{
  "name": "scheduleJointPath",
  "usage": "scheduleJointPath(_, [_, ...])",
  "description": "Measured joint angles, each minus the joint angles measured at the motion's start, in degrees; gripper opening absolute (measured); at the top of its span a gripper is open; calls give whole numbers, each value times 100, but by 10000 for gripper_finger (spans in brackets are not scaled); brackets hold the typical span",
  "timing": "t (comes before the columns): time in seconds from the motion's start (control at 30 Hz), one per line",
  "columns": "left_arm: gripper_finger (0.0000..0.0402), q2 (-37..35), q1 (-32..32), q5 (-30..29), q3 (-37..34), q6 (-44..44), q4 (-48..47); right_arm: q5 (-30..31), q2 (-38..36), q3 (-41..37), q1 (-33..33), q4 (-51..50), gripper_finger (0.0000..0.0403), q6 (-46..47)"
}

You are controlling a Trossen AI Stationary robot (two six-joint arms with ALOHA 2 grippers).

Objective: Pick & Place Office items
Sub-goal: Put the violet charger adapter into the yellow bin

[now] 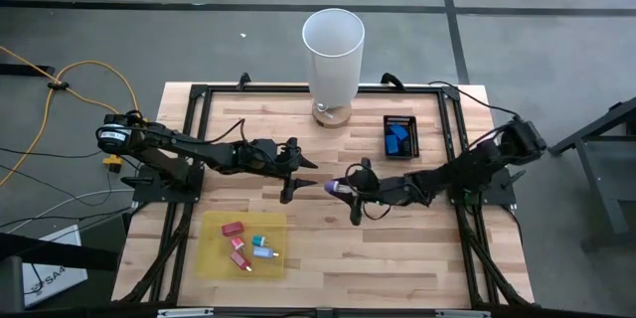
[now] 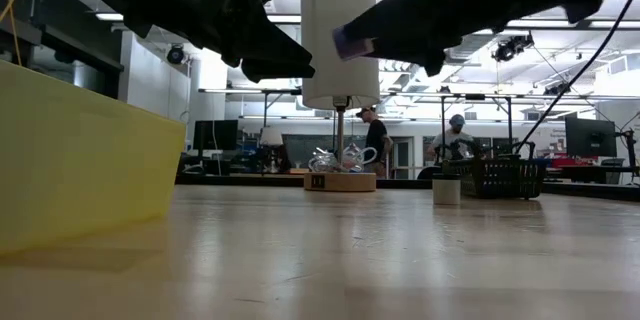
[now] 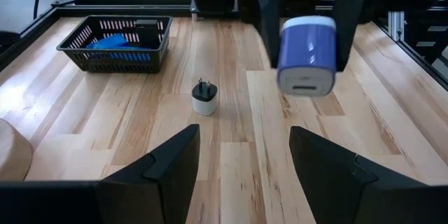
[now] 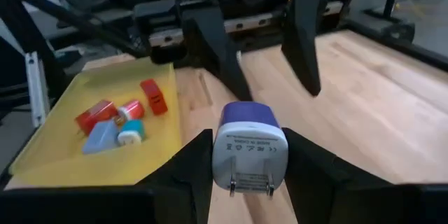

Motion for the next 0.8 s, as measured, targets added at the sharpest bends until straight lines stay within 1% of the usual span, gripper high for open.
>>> scheduleJointPath(0.1, [216,0,1,-1,0,0,1,-46,142,1,-75,271,135,-224])
scheduleJointPath(0.2, [216,0,1,-1,0,-1,2,-191,149,0,-134,300,135,-470])
scheduleJointPath(0.37, [216,0,0,0,0,-1,0,-216,149,0,-166,304,135,-950])
scheduleJointPath(0.57, [216,0,1,0,0,0,0,-221,147,0,-272,287,135,-965])
scheduleJointPath(0.67, [216,0,2,-1,0,0,2,-202,147,0,-337,296,135,-568])
scheduleJointPath(0.8, [216,0,1,-2,0,-1,1,-199,147,0,-490,296,135,621])
